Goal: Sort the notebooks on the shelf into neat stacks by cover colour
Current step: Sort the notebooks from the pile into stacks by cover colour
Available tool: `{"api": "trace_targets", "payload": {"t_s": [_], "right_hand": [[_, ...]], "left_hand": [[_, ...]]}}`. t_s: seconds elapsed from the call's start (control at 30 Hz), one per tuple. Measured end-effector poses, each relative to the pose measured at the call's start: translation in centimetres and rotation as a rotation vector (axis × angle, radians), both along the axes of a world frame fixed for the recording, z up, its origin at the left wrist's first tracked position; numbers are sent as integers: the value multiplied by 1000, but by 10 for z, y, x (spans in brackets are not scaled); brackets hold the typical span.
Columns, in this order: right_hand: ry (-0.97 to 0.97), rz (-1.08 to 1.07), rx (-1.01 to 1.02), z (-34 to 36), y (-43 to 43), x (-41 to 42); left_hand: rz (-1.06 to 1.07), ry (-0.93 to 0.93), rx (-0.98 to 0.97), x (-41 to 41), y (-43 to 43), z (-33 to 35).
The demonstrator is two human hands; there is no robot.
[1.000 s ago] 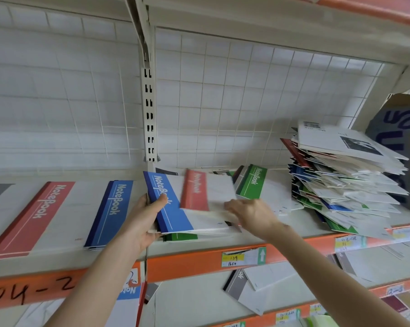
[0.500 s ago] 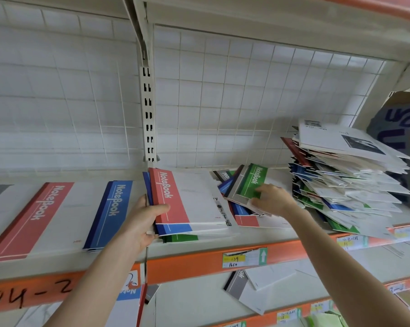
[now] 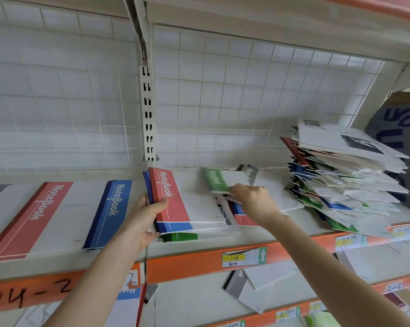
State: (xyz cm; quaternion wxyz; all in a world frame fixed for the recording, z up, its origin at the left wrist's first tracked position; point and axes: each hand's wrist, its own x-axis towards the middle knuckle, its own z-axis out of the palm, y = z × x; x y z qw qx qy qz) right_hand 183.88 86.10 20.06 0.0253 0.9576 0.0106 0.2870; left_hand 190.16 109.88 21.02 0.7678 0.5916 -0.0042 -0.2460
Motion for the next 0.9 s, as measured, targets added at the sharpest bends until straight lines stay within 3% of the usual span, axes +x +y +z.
{"api": "trace_targets", "payload": {"t_s": [0.1, 0.2, 0.3, 0.4, 0.47, 0.67, 0.83, 0.9], "right_hand": [[13, 449, 16, -9, 48, 2], [51, 616, 122, -11, 75, 4], [209, 497, 518, 3, 86, 1], [293, 89, 759, 14, 81, 14], [301, -43, 911, 21, 80, 24], [439, 20, 1406, 39, 121, 40], [429, 159, 1550, 46, 162, 60], [508, 193, 1581, 52, 182, 69]], "left_hand": [[4, 9, -15, -3, 1, 2], [38, 25, -18, -5, 6, 2], [68, 0, -12, -6, 17, 3], [74, -51, -6, -6, 30, 8], [76, -85, -19, -4, 42, 12], [109, -233, -69, -4, 85, 22], [129, -317, -91, 3, 128, 31], [134, -341, -95, 9, 150, 32]]}}
